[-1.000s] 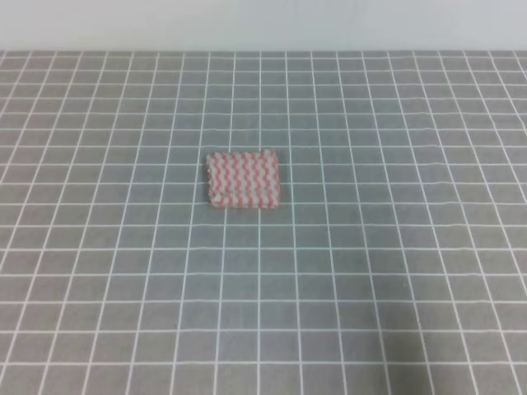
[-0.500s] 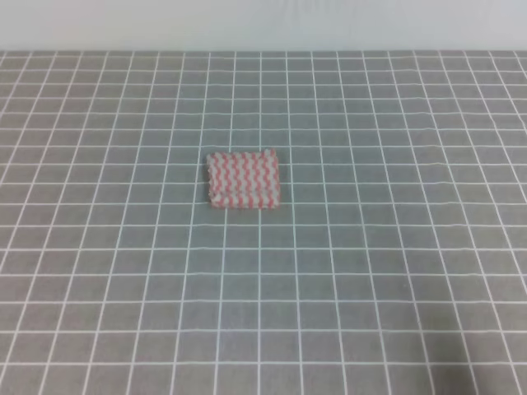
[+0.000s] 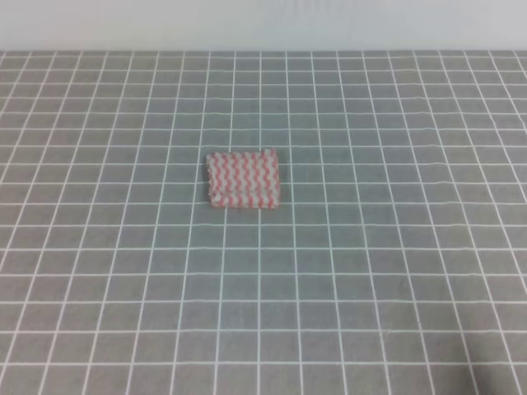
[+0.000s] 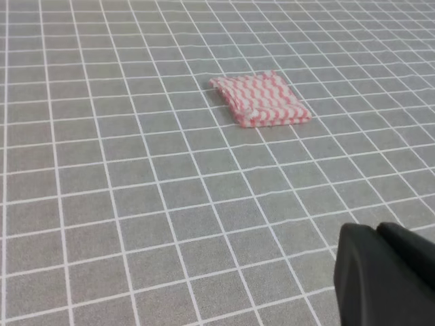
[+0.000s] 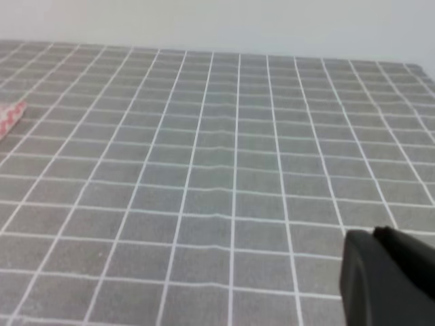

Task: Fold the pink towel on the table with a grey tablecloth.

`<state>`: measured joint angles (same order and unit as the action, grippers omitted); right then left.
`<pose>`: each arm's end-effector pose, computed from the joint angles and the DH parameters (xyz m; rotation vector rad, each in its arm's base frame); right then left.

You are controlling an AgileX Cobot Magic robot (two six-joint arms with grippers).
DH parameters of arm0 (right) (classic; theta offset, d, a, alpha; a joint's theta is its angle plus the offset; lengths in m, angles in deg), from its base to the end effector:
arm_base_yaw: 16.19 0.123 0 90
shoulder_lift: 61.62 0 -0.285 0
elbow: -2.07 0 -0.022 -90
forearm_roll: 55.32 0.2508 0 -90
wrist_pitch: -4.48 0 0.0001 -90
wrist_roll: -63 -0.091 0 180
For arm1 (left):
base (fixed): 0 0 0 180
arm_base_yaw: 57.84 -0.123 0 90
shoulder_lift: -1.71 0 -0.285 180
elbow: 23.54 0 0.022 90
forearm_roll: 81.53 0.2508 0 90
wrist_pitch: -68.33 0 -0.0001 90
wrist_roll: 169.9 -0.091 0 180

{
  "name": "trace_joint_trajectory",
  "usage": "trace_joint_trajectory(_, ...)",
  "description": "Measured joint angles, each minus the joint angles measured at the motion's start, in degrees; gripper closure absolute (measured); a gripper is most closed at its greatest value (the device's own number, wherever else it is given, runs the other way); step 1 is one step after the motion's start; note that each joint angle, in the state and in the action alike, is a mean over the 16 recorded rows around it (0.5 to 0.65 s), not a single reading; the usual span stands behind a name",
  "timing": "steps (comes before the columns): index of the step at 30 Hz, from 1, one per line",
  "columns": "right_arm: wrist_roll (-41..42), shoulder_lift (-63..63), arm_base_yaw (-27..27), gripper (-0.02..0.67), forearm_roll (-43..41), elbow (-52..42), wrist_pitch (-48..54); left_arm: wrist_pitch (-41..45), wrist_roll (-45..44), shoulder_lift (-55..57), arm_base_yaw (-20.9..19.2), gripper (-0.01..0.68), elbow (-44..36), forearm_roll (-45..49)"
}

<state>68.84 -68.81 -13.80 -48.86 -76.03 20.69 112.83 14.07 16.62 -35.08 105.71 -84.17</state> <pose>0.0544 0.0051 0.1831 -0.0540 1.7693 0.0626 0.0260 -0.0141 0.2883 0.3067 1.9147 -0.3650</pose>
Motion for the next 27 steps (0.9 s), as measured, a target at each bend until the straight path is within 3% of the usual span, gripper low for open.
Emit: trace_joint_trajectory(27,0.05,0.0,0.0,0.666,0.46,-0.37,-0.47,0.19,-1.02,-0.16,0.02,0.673,0.02,1.27)
